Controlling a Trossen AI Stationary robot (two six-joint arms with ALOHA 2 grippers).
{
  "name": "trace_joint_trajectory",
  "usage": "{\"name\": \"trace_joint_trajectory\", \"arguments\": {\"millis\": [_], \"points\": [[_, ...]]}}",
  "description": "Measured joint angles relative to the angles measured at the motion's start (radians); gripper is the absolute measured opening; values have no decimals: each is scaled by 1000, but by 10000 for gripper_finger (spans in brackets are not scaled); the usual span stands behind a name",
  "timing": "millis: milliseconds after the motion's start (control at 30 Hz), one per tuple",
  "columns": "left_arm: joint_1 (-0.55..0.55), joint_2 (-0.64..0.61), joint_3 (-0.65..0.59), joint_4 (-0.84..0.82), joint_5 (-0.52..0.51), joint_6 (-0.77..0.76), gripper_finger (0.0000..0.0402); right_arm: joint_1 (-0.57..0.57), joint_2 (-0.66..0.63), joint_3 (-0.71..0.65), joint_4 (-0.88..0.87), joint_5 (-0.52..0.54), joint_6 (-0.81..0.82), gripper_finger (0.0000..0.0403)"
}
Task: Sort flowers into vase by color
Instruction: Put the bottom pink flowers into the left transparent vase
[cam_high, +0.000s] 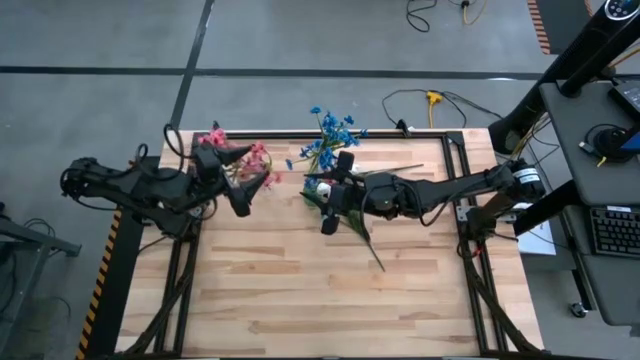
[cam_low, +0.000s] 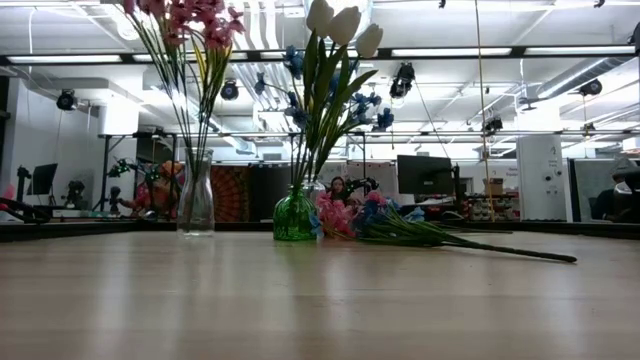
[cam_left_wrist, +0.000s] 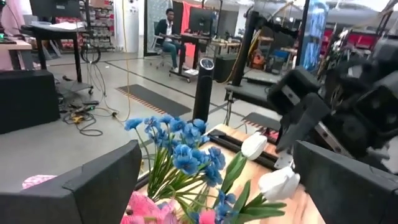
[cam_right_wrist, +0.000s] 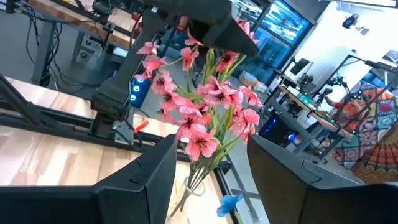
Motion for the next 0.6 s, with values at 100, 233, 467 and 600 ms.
{"name": "trace_joint_trajectory", "arguments": {"millis": [100, 233, 467, 600], "points": [[1, 12, 0, 0, 38, 0, 400, 0, -1, 0, -14, 0, 18, 189], [1, 19, 0, -9, 80, 0, 400, 0, -1, 0, -23, 0, 33, 189], [1, 11, 0, -35, 107, -35, 400, 0, -1, 2, -8, -26, 33, 189], [1, -12, 0, -13, 112, -128, 400, -6, 13, 44, 5, -82, 20, 189]]}}
